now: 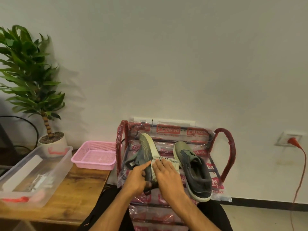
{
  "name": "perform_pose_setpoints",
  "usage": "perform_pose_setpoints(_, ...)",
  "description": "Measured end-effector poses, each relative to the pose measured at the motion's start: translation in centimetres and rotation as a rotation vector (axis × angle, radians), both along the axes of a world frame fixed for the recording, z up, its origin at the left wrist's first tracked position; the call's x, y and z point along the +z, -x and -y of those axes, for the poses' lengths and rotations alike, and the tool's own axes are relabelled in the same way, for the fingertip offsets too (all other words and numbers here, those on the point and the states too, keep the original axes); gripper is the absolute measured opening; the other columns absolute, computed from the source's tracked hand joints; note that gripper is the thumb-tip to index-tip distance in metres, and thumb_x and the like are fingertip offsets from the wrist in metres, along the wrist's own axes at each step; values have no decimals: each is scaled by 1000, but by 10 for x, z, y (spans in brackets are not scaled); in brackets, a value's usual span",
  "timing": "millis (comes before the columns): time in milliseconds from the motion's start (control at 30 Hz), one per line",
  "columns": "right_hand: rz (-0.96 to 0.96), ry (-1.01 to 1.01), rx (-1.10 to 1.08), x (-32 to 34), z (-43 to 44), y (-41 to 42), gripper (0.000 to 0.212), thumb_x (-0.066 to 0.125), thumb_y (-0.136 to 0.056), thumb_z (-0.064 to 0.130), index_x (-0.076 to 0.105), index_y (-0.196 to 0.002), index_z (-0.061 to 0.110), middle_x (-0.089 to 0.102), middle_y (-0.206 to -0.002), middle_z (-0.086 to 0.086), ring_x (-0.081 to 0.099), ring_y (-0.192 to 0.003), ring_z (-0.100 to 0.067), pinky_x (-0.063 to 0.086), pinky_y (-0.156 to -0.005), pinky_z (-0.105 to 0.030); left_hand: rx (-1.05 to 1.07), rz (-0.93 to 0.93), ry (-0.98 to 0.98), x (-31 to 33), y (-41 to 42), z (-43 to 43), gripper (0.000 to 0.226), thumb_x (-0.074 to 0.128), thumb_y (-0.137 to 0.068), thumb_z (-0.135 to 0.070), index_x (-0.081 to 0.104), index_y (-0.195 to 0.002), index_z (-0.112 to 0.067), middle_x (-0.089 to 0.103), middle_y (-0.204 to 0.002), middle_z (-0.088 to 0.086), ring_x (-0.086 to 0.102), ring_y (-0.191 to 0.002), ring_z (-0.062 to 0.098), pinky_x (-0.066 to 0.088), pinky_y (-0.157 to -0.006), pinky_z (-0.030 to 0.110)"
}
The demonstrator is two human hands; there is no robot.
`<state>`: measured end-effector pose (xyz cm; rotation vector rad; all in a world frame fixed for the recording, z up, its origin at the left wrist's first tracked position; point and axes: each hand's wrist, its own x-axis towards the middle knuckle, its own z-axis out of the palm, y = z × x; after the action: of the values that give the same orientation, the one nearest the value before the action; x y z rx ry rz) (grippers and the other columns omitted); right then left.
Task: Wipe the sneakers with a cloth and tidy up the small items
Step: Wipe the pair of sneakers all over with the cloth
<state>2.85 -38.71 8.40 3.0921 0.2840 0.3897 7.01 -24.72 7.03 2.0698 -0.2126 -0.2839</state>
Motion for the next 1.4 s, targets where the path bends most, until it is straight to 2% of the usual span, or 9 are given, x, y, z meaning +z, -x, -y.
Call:
perform_pose_setpoints(133,-33,74,10,12,0,-19,71,71,-81,14,39,-143,0,42,-147,-17,36,-137,-33,25,-116,-41,30,68,-51,6,2,7,89,70,-68,11,45,-144,-29,59,-71,-8,56,-64,2,50,-61,18)
perform_pose_setpoints(267,-90,119,21,3,2,6,72,85,-61,17,61,-126,0,61,-128,-18,55,-124,-32,41,-106,-41,76,83,-54,5,6,10,84,71,-70,11,48,-142,-25,56,-68,-12,52,-59,-2,44,-55,11)
perform_pose_setpoints(467,30,184,36,23,12,-28,43,53,-92,9,44,-134,3,48,-136,-15,41,-128,-31,30,-110,-40,41,129,-135,14,6,21,84,70,-74,7,42,-145,-27,59,-71,-7,55,-62,1,42,-51,11)
perform_pose_setpoints(667,23,173,128,22,12,-19,51,60,-89,14,43,-135,0,47,-139,-17,40,-130,-32,29,-112,-40,72,130,-121,7,5,19,84,68,-74,7,41,-147,-27,68,-107,1,62,-92,8,51,-76,14)
perform_pose_setpoints(800,7,260,190,16,11,15,59,45,-94,6,22,-147,-7,23,-154,-26,19,-143,-37,11,-119,-45,52,106,-95,3,4,16,83,71,-74,6,41,-146,-24,55,-70,-13,51,-62,-2,44,-57,8)
perform_pose_setpoints(900,14,229,121,17,14,2,64,47,-95,7,17,-151,-2,17,-158,-21,15,-146,-34,9,-120,-41,27,80,-86,5,6,19,88,71,-73,9,38,-148,-24,52,-67,-11,50,-59,0,43,-55,13)
perform_pose_setpoints(1000,60,120,76,11,14,-13,70,63,-87,8,29,-148,-1,30,-154,-19,27,-142,-33,20,-119,-41,34,79,-75,9,10,23,88,67,-74,12,38,-148,-26,58,-78,-11,57,-71,3,52,-68,20)
perform_pose_setpoints(1133,49,-42,93,0,8,12,87,89,-32,2,70,-116,5,68,-119,-11,64,-113,-26,46,-98,-38,109,79,-15,-1,5,20,80,60,-78,14,45,-144,-29,65,-94,-9,63,-88,7,56,-87,32)
perform_pose_setpoints(1400,-26,7,15,1,21,5,88,90,-36,5,67,-121,5,65,-125,-13,63,-115,-28,52,-95,-42,30,134,-1,6,19,31,90,59,-74,18,39,-147,-32,66,-117,-7,62,-103,5,54,-90,24)
